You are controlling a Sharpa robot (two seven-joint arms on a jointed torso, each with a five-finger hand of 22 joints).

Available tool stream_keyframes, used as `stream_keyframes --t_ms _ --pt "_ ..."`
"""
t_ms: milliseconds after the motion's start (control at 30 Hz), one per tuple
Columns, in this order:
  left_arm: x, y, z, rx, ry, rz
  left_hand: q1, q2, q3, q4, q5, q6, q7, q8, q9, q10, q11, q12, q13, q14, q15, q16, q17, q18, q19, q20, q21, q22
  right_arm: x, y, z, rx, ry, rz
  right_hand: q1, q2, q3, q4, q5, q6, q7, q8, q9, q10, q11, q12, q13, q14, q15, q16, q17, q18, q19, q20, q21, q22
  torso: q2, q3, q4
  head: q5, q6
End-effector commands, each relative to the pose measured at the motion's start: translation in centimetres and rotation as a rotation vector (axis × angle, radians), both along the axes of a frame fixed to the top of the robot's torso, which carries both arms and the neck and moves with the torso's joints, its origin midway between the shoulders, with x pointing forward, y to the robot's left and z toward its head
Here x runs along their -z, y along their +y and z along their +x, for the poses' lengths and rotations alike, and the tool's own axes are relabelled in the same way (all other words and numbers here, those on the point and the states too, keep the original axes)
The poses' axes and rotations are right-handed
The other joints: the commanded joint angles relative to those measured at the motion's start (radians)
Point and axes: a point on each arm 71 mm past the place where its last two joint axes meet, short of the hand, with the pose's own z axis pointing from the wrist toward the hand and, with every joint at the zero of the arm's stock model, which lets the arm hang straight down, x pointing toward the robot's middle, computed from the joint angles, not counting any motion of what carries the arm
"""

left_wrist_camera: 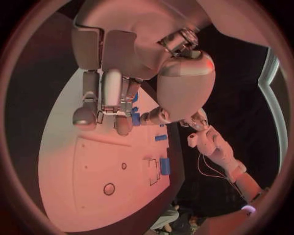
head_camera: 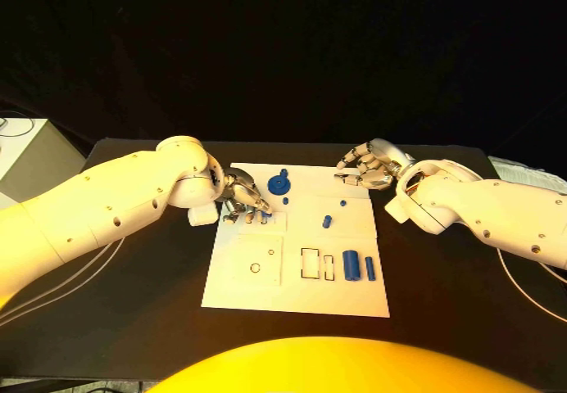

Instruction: Assemble the parts on the task board

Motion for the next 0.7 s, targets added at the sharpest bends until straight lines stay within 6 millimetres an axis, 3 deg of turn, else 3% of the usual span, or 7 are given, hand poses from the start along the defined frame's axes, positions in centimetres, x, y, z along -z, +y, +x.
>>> stream_keyframes --t_ms 33,700 --pt "0.0 -0.4 0.0 0.075 0.03 0.059 -0.011 0.003 0.247 -0.256 0.008 0.011 -0.004 -0.002 -0.001 0.008 0.0 0.008 0.002 0.044 -0.007 0.008 0.11 -0.006 0.005 -0.001 0.005 0.003 0.1 0.2 0.0 -0.016 0.003 -0.007 -0.006 -0.004 0.005 0.001 0.004 -0.003 0.0 0.005 0.001 0.006 -0.001 0.006 0.052 0.086 0.0 -0.005 0.198 0.006 0.036 0.001 -0.004 0.127 -0.001 0.0004 0.0006 0.001 0.0" --pt "-0.5 -2.7 1.1 0.19 -0.108 0.285 -0.062 0.019 0.271 -0.309 0.027 0.03 -0.009 0.001 0.004 0.046 -0.005 0.037 0.049 0.061 -0.012 0.026 0.146 -0.013 0.029 -0.005 0.035 0.047 0.0 0.4 0.0 -0.017 -0.006 -0.003 -0.003 -0.005 0.007 -0.001 0.008 -0.003 0.0 0.005 0.001 0.005 -0.001 0.006 0.052 0.086 0.0 -0.005 0.198 0.006 0.035 0.001 -0.005 0.127 0.0 -0.001 0.0013 0.007 0.0"
